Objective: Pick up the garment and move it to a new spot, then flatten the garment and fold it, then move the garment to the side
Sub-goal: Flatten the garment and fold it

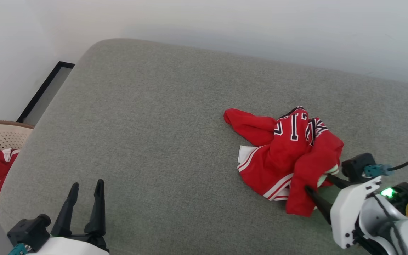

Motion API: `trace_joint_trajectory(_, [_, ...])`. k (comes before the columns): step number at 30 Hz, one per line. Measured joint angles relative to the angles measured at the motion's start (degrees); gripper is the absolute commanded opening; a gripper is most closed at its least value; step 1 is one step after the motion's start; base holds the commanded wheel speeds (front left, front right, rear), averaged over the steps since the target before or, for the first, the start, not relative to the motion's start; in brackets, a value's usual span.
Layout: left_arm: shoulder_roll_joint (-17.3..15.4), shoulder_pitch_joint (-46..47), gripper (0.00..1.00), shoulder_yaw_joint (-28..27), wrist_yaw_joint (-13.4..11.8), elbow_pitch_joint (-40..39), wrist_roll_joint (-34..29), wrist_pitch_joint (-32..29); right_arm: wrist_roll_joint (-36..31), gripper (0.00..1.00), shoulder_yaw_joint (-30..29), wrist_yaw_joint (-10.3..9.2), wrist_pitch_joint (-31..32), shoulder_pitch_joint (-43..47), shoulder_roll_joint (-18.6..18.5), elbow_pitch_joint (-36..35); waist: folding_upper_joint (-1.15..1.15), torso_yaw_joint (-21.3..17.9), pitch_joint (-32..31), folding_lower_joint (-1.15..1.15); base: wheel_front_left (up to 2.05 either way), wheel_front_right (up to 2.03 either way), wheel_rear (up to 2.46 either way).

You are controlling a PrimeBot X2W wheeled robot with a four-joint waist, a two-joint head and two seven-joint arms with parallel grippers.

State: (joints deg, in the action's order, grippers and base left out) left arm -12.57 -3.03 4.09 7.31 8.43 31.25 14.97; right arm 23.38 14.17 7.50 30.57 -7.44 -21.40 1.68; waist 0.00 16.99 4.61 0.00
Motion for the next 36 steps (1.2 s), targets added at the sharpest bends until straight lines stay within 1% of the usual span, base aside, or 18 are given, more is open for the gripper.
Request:
trace_joint_trajectory(7, [-0.12, 0.03, 1.00, 0.71, 0.00, 0.11, 0.41, 0.00, 2.10, 1.00, -1.88, 0.00, 5.47, 1.68, -1.68, -3.43, 0.00, 0.98, 0.35, 0.00, 0.00, 0.00, 0.00])
trace_joint_trajectory(9, [-0.19, 0.03, 1.00, 0.65, 0.00, 0.15, 0.49, 0.00, 2.31, 1.00, -2.59, 0.01, 6.17, 2.32, -2.12, -4.58, 0.00, 1.15, 0.41, 0.00, 0.00, 0.00, 0.00])
trace_joint_trajectory(17, [-0.04, 0.01, 1.00, 0.60, 0.00, 0.21, 0.62, 0.00, 1.68, 1.00, -4.92, 0.00, 6.90, 2.91, -1.83, -6.58, 0.00, 1.32, 0.72, 0.00, 0.00, 0.00, 0.00])
trace_joint_trajectory(36, [-0.15, 0.15, 1.00, 0.64, 0.00, 0.35, 0.94, 0.00, 0.73, 1.00, -6.47, 0.00, 7.77, 3.43, -0.98, -8.15, 0.00, 0.77, 0.66, 0.00, 0.00, 0.00, 0.00])
